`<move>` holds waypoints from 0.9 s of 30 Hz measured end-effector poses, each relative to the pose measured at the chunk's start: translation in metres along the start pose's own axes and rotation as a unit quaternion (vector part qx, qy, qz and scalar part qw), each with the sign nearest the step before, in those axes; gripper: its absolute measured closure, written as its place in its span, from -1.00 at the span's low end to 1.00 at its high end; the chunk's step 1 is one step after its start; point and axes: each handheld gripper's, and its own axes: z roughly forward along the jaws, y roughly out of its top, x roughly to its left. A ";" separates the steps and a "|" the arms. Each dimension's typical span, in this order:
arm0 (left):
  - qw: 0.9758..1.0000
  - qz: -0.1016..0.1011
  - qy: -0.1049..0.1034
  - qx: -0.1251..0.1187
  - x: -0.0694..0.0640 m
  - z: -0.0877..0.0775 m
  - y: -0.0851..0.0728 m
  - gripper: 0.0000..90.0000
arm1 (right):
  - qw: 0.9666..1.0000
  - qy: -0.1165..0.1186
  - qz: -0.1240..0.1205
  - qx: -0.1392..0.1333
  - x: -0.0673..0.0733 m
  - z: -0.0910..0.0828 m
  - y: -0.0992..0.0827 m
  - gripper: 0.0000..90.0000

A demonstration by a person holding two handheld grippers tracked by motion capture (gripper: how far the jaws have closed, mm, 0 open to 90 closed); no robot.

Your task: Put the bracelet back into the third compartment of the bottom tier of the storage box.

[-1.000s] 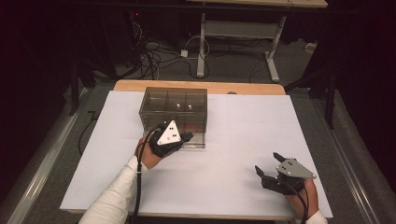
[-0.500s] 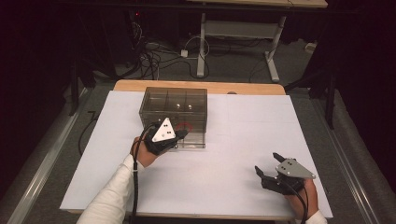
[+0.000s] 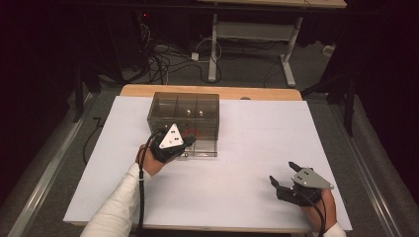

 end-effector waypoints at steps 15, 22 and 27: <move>1.000 -0.005 0.001 0.018 0.003 0.005 -0.009 0.89 | 1.000 0.000 0.000 0.003 0.001 0.001 0.000 -0.50; 1.000 -0.004 0.006 0.027 0.005 0.007 -0.014 0.89 | 1.000 0.000 -0.001 0.003 0.000 0.001 0.000 -0.50; 0.999 -0.004 0.005 0.034 0.006 0.009 -0.018 0.89 | 1.000 0.000 -0.003 0.003 0.001 0.001 0.000 -0.50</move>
